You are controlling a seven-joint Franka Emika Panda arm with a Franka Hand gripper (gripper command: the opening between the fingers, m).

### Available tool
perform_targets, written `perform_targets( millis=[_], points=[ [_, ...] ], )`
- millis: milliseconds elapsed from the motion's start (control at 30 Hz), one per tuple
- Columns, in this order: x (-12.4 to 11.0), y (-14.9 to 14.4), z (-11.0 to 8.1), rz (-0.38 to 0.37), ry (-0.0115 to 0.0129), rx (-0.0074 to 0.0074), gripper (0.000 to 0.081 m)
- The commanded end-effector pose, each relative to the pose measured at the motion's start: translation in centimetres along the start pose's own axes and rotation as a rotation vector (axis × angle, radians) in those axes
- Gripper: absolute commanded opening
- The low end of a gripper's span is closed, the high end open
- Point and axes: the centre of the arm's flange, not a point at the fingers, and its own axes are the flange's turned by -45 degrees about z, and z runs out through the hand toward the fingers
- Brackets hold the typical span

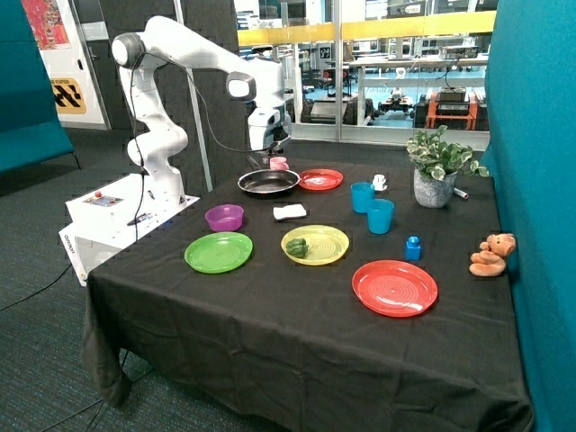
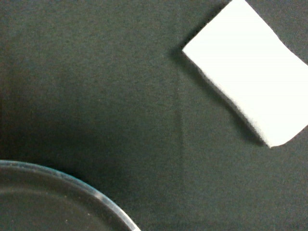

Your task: Clean the pan

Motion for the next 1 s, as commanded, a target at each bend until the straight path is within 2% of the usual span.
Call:
perform_targets(
  millis=[0,67,133,167,233,467,700,967],
  points=[
    [0.1,-0.1,-0.2,-0.373,-0.004,-0.0042,0.0808],
    [0.1,0.0,0.1,-0.405,-0.0041,-0.0041,0.0808],
    [0.0,0.1,0.4,-0.421,-0.0041,-0.0041,0.0381],
    [0.0,0.2,0.6,-0.449,-0.0042,-0.004,0.0274],
    [-0.1,0.3,0.9,-0.473,-0.0042,-0.004,0.0191],
    [0.1,0.9,1.7,-0.531,-0.0043,-0.0039,0.016],
    [1.4,2.1,2.5,-0.604,-0.0045,-0.0037,0.0191],
    [2.9,4.1,4.2,-0.605,-0.0045,-0.0037,0.023]
  ],
)
